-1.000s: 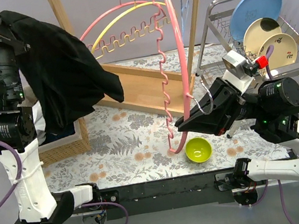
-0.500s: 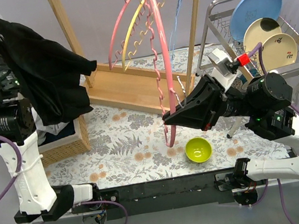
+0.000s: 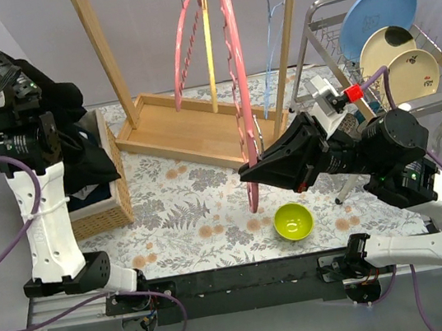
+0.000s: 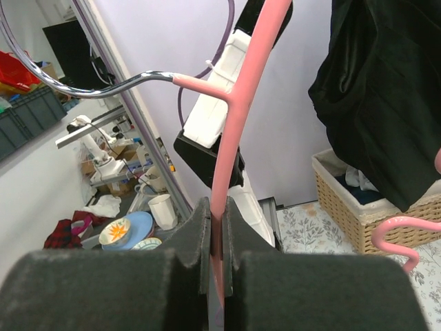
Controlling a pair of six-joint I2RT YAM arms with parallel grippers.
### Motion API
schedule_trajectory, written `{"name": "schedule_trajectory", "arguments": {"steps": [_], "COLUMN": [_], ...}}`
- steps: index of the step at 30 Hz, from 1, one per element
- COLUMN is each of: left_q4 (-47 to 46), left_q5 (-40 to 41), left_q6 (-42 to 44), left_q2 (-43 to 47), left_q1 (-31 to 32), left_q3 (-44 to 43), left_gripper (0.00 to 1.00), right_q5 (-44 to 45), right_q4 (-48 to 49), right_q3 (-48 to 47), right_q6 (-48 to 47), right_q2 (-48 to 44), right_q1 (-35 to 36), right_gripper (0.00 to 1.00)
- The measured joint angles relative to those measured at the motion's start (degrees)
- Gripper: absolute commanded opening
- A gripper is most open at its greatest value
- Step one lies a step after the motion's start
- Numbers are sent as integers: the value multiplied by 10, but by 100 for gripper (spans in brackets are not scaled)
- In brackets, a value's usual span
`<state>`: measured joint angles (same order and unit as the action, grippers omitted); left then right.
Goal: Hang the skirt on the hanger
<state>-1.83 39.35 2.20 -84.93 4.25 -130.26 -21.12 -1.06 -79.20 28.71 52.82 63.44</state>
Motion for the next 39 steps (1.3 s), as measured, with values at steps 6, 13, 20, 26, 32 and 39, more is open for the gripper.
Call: {"name": "schedule_trajectory", "arguments": {"steps": [6, 13, 20, 26, 32, 39], "left_q4": [-23, -28, 129, 166, 133, 79], "left_q5": [-4, 13, -99, -196, -304, -328], "left_q6": [-19, -100, -355, -500, -589, -647], "left_q2": [65, 60, 59, 71, 16, -79], "left_q1": [0, -9, -90, -181, -221, -229], "left_q3": [111, 297, 613, 706, 711, 712], "left_gripper": [0, 0, 20, 37, 38, 36], "right_q5": [0, 5, 23, 21, 15, 17], "right_q4": [11, 11, 14, 19, 28, 27], "right_q3": [25, 37, 83, 86, 97, 105], "right_q6": [0, -7, -16, -16, -14, -17], "right_q2": [-5, -16, -64, -67, -79, -106], "right_q1": [0, 0, 0, 0, 0, 0], "right_gripper": [1, 1, 1, 1, 1, 1]}}
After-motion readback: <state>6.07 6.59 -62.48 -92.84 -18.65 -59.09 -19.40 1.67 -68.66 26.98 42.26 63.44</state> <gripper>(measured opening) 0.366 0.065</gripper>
